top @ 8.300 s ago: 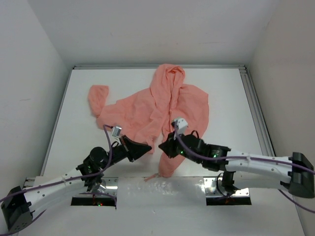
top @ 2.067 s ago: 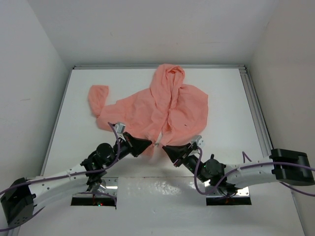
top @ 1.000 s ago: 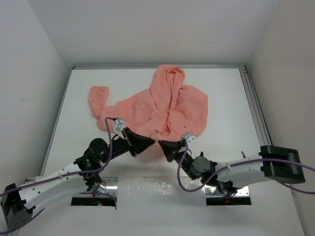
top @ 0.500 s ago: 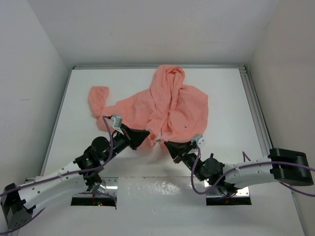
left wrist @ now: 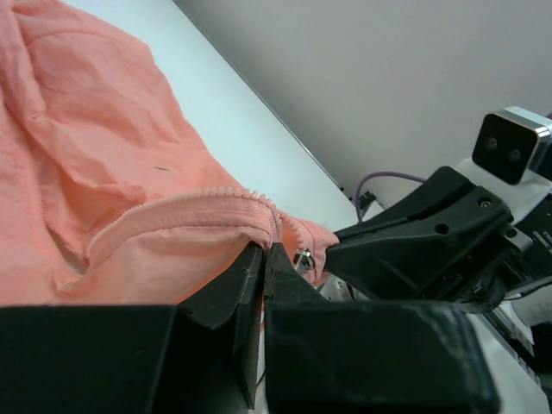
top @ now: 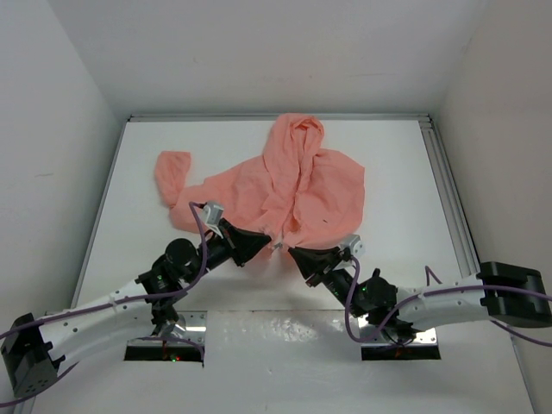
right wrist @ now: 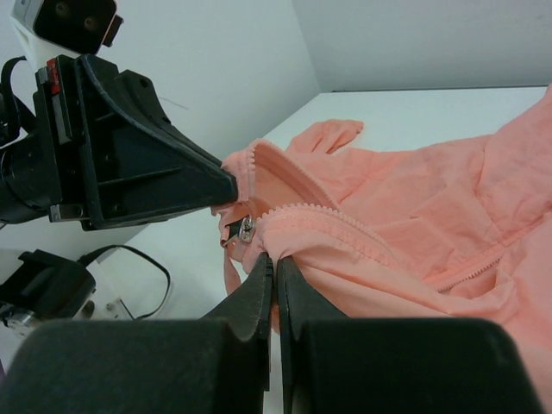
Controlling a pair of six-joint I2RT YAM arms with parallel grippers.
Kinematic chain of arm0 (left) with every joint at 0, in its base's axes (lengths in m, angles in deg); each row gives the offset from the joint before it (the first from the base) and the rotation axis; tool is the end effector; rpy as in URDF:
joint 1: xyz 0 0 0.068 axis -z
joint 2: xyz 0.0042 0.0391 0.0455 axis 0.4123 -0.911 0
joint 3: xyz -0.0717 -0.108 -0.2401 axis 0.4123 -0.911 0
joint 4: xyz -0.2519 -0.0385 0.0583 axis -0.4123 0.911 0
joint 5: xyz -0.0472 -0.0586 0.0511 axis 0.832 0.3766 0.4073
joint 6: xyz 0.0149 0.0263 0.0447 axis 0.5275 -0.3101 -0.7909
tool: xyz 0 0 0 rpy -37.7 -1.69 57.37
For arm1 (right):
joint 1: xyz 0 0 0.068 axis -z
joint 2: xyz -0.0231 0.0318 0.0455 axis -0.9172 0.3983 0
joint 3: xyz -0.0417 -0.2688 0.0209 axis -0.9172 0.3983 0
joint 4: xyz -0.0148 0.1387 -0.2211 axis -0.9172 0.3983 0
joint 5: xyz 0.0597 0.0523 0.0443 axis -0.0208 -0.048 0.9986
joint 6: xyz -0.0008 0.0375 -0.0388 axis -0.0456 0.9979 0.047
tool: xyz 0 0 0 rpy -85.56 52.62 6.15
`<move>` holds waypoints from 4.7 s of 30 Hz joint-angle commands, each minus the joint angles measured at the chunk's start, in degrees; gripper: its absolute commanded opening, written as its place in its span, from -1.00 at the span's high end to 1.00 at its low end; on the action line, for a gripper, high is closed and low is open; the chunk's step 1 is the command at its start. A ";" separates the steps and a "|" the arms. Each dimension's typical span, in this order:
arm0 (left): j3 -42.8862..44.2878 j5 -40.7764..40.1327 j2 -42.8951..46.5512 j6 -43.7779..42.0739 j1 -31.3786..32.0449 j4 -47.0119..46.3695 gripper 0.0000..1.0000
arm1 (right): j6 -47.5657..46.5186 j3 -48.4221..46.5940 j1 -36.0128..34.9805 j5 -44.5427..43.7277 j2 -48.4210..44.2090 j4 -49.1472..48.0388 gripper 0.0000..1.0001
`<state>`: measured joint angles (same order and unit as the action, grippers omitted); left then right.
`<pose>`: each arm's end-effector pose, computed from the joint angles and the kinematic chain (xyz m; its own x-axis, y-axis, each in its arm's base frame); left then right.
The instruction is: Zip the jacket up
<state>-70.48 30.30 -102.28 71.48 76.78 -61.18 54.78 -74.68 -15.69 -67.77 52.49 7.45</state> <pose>0.1029 -0.1341 0.2497 -0.4056 -0.3541 -0.8427 0.6851 0.4925 -0.5367 0.0463 0.1632 0.2067 -0.1717 0.5207 -0.8363 -0.6322 0.5928 0.4989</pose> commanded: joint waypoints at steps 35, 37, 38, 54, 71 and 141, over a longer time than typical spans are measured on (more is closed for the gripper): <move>0.26 5.40 -3.48 3.35 -0.22 -1.90 1.00 | -1.58 -3.14 0.13 -0.11 -0.17 0.75 1.00; 0.34 7.16 -3.04 3.35 -0.22 -2.52 1.00 | -2.54 -4.20 0.13 -1.35 1.84 1.02 1.00; 0.43 7.61 -2.69 3.35 -0.22 -2.44 1.00 | -2.81 -4.90 0.21 -1.61 2.29 1.37 1.00; 1.49 8.15 -0.67 4.32 -0.13 2.48 1.00 | -3.60 -5.70 0.13 -5.83 5.28 1.63 1.00; 2.19 5.16 -1.63 3.35 -0.13 5.12 1.00 | -3.51 -5.35 0.13 -7.07 5.37 3.83 1.00; 7.81 -1.44 -3.73 -0.26 0.05 10.84 1.00 | -4.22 -2.80 0.13 1.02 2.55 4.28 1.00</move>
<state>-63.35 28.35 -105.03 72.25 76.78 -43.83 49.80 -76.25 -15.36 -69.39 54.57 11.82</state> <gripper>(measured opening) 0.009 0.003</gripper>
